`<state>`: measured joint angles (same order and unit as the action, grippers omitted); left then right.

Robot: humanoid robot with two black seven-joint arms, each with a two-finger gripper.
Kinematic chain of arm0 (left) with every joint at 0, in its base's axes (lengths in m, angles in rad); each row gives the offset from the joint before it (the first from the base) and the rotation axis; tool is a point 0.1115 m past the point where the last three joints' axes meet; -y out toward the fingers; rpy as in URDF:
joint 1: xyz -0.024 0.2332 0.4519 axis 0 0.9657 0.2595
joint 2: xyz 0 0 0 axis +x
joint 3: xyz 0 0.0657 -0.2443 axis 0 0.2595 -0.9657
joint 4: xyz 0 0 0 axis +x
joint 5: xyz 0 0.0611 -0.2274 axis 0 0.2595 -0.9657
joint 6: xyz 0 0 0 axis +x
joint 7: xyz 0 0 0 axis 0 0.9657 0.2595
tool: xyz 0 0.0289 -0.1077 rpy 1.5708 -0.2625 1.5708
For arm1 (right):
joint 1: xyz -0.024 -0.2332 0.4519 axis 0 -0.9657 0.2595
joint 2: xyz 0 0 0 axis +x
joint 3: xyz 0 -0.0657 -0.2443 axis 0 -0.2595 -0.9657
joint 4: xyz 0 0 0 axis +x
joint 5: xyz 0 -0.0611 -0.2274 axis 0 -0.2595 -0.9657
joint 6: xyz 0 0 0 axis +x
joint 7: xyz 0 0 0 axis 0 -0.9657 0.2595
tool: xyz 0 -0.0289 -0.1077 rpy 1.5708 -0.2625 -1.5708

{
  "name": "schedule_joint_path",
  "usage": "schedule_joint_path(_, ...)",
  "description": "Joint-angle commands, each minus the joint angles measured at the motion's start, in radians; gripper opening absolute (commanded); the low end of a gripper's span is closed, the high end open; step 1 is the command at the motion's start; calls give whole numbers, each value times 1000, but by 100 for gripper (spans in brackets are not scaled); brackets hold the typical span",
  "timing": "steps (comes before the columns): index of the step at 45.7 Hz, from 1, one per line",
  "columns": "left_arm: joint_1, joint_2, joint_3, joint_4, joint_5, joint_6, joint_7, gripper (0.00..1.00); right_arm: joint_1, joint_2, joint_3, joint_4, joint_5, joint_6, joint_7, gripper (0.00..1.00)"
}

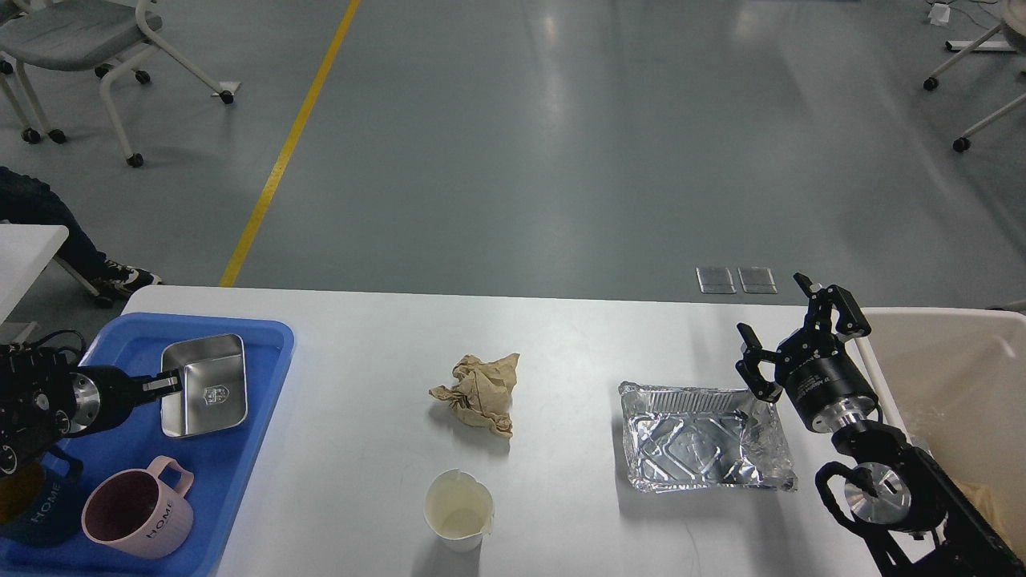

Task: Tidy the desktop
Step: 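Lower the steel tray into the blue tray and open the left gripper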

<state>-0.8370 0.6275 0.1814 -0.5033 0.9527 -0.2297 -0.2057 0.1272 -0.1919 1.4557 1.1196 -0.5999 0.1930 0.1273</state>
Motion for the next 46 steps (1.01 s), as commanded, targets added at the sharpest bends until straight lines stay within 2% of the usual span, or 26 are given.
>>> schedule_joint_path(1,-1,0,-3,0,0,12,-3,58,0,0,0,0,0,0,0,100)
schedule_joint_path(2,-1,0,-3,0,-2,12,-3,65,0,0,0,0,0,0,0,100)
schedule_joint_path(5,-1,-5,-3,0,-8,12,-4,75,0,0,0,0,0,0,0,100)
schedule_joint_path(12,-1,-6,-3,0,-43,9,-5,87,0,-1,0,0,0,0,0,100)
schedule_joint_path(30,1,-6,7,0,-46,6,-1,91,0,0,0,0,0,0,0,100)
schedule_joint_path(35,1,-6,7,0,-46,7,-5,96,2,0,0,0,0,0,0,100)
schedule_joint_path(46,1,-6,9,0,-46,10,-20,96,2,0,0,0,0,0,0,100)
